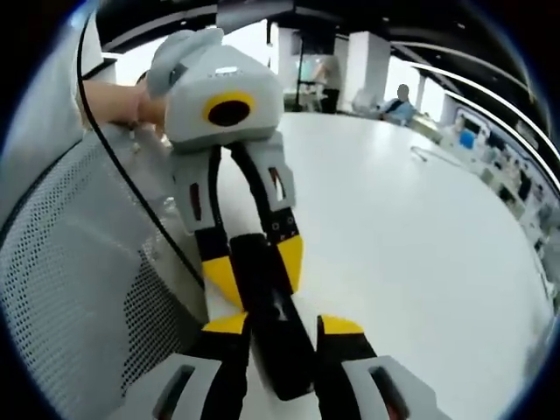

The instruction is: Press the specified remote control buttons in sequence, fully releasing each button before pressing the next.

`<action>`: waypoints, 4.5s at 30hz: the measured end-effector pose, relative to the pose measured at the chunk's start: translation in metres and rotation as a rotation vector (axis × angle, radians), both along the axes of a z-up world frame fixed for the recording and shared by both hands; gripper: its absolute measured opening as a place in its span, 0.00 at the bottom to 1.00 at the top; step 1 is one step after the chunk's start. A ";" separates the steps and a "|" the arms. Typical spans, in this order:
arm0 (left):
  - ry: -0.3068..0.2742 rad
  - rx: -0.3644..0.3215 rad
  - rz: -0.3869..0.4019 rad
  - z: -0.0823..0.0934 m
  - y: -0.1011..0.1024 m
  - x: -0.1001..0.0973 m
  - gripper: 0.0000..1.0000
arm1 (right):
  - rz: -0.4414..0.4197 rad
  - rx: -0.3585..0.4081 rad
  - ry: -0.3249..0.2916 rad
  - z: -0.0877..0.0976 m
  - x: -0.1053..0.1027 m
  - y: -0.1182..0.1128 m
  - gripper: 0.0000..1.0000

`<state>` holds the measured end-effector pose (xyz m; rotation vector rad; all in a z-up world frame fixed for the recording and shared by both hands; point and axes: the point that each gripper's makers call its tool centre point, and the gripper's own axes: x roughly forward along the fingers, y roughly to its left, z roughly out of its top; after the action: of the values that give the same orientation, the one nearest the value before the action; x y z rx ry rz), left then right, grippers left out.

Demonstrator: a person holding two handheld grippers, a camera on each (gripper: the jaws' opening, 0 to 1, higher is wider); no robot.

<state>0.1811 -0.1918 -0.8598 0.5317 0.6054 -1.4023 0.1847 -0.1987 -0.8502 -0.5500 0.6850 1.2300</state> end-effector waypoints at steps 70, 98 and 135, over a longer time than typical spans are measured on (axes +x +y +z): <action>-0.109 -0.153 0.609 0.090 0.059 0.017 0.50 | 0.166 -0.038 0.008 -0.014 -0.006 -0.002 0.22; -0.289 -0.296 0.922 0.130 0.129 0.030 0.68 | 0.131 -0.032 0.002 -0.014 -0.007 -0.002 0.22; -0.278 -0.634 1.082 0.154 0.139 0.038 1.00 | 0.142 -0.048 0.018 -0.014 -0.001 -0.003 0.22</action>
<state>0.2189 -0.0523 -0.7062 -0.1393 0.1244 -0.4096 0.1836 -0.2013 -0.8642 -0.6364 0.7017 1.3550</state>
